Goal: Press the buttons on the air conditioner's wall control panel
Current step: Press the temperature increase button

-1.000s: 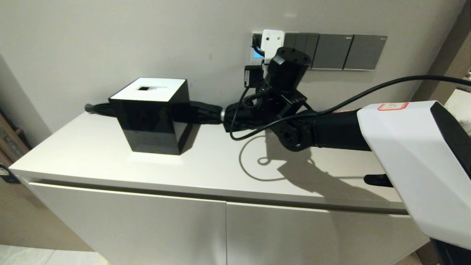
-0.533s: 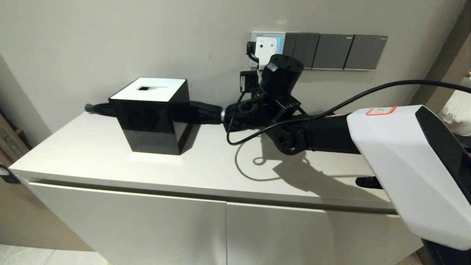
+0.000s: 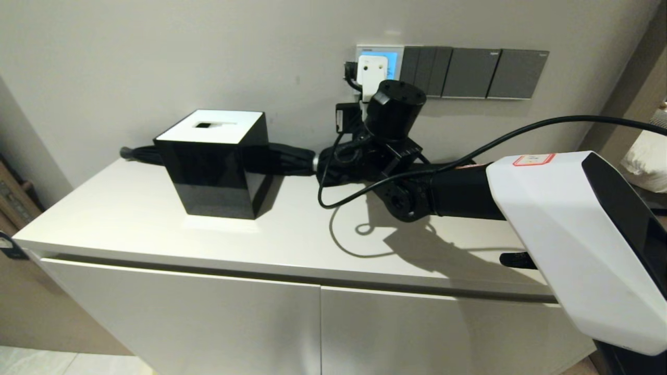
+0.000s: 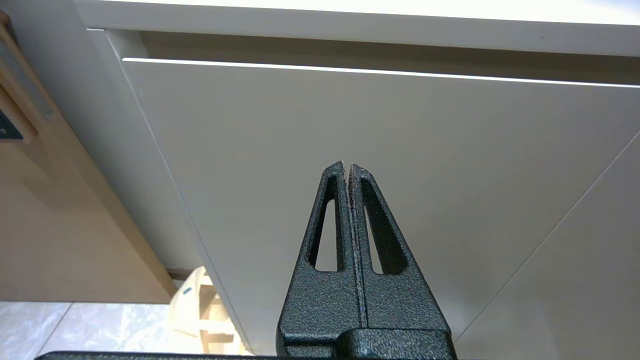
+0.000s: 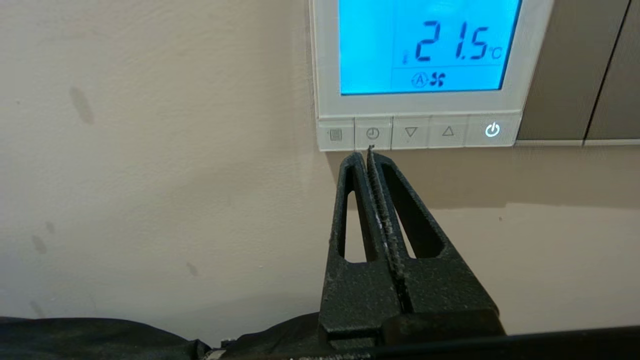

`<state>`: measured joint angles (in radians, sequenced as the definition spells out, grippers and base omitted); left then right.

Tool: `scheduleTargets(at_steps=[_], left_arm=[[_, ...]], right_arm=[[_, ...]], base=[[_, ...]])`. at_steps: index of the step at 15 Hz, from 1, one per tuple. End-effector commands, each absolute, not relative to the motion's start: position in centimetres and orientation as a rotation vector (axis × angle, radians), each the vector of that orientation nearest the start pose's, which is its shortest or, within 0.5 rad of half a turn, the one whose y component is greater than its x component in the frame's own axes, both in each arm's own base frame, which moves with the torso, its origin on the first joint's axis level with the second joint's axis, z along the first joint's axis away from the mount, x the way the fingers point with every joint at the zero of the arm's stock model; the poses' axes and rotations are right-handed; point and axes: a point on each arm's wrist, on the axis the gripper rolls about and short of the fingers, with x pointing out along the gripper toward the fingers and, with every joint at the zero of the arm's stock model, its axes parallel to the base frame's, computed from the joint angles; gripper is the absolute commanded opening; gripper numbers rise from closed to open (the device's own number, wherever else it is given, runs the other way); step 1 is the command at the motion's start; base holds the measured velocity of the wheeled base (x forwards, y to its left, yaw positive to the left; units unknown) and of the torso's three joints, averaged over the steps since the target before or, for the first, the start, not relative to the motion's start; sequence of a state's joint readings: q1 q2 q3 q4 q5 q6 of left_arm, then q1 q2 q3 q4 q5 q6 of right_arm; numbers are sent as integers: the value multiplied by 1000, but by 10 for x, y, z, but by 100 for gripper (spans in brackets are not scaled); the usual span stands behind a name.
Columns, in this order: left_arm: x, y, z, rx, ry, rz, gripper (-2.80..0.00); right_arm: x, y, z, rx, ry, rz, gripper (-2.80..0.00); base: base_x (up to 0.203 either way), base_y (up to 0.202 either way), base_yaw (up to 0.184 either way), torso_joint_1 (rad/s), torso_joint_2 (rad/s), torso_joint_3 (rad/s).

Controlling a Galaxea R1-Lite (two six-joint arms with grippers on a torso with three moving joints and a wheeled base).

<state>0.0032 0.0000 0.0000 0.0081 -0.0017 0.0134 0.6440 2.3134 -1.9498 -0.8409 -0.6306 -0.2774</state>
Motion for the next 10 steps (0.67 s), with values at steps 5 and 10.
scheduleTargets(at_steps=[5,10], left_arm=[[-23,0,75,14,8,1,-280],[-23,0,75,14,9,1,-280]], right_arm=[[392,273,278,15,-388,-55,-280],[392,269,280,16,-388,-65,-280]], base=[[0,0,0,0,0,0],[0,0,0,0,0,0]])
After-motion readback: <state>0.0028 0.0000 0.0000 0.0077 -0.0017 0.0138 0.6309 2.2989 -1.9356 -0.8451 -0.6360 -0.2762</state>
